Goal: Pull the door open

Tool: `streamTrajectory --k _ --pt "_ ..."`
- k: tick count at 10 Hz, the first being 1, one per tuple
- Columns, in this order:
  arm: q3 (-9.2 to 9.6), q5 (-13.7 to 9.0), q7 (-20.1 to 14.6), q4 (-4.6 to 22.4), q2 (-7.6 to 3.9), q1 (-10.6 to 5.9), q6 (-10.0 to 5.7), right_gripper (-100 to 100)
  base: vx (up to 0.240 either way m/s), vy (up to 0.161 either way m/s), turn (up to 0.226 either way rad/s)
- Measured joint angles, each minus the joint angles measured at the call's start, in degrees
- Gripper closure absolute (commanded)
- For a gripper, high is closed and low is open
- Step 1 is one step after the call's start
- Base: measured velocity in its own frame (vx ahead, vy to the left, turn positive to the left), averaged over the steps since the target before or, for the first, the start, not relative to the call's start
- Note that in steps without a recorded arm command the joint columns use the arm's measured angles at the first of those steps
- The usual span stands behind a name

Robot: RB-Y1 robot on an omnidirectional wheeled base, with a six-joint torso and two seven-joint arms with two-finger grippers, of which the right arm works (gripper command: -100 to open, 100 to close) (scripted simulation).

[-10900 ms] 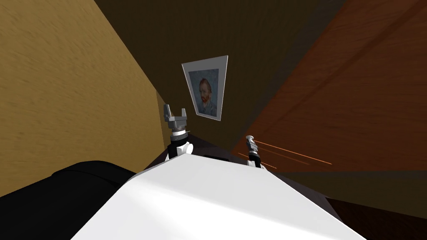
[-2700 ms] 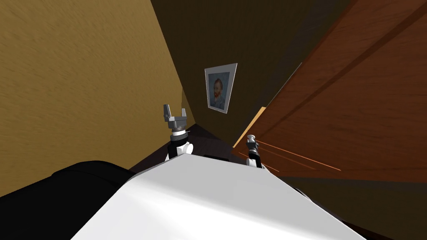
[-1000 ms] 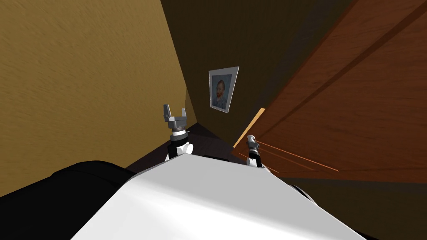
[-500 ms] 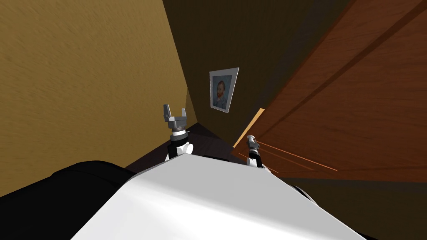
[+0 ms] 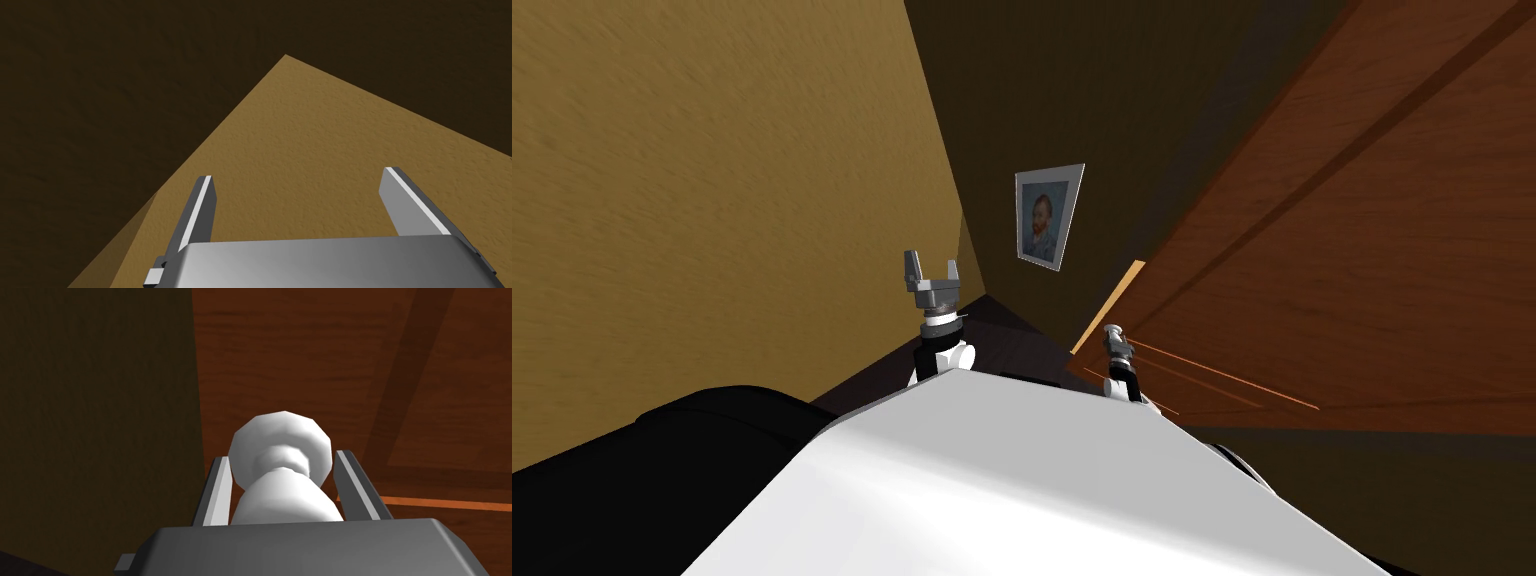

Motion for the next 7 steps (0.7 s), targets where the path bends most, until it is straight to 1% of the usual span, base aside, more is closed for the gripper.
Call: streamTrajectory --k 1,2,3,5,6,7 --pt "0.35 -0.22 -1.68 1.78 -0.07 -0.91 -0.84 100 -0.023 -0.008 0.022" --pt "0.52 -0.51 -3.10 1.86 -0.11 -0.90 -1.08 100 -0.020 -0.007 0.021" --pt "0.57 -0.89 -4.02 0.27 -0.29 -0.10 -0.44 100 -0.018 -0.006 0.011" --pt "0.63 -1.36 -5.16 -1.29 -0.29 0.65 0.31 100 -0.013 -0.003 0.002" --pt "0.82 -1.35 -5.82 0.23 -0.25 -0.27 -0.09 100 -0.010 0.003 -0.002" --pt "0.82 -1.33 -5.98 0.38 -0.32 -0.49 -0.36 100 -0.141 -0.007 0.068"
